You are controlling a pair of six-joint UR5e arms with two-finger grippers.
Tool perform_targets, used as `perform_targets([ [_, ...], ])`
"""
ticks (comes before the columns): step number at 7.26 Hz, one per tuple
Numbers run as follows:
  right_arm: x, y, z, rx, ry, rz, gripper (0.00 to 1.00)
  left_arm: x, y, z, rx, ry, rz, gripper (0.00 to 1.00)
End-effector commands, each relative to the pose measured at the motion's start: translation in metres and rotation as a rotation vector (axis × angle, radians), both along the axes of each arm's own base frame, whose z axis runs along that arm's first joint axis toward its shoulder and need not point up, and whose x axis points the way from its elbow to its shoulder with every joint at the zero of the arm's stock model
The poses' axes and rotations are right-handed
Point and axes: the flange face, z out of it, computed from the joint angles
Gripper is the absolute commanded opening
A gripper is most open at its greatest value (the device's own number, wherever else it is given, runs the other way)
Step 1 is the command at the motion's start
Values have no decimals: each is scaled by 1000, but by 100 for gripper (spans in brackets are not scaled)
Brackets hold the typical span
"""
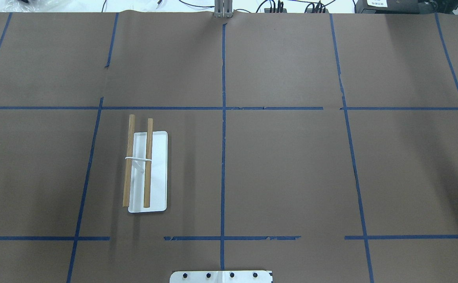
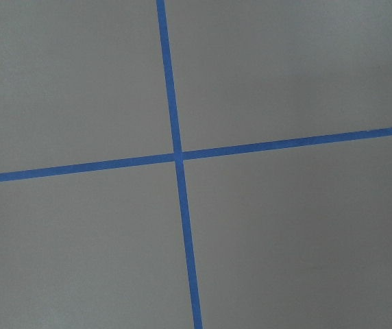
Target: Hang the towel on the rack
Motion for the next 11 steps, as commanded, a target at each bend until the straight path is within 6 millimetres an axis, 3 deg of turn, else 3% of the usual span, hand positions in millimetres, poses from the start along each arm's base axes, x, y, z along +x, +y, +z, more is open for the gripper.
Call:
perform_targets([
  [1,0,1,1,-3,-1,0,100,1,0,-11,63,2,32,100],
  [3,0,2,6,-11,2,-1,100,4,2,-17,68,2,33,100],
  [4,1,4,19,-6,7,-33,100,3,1,-10,60,-2,34,100],
  [5,1,3,30,20,11,-80,100,5,0,-16,68,3,35,100],
  [7,49,12,99,69,43,-184,100,7,0,-13,73,2,44,100],
  [9,90,29,163,44,30,-175,100,8,-4,-18,147,2,42,100],
  [11,99,34,235,17,8,-172,100,8,-4,-13,145,2,44,100],
])
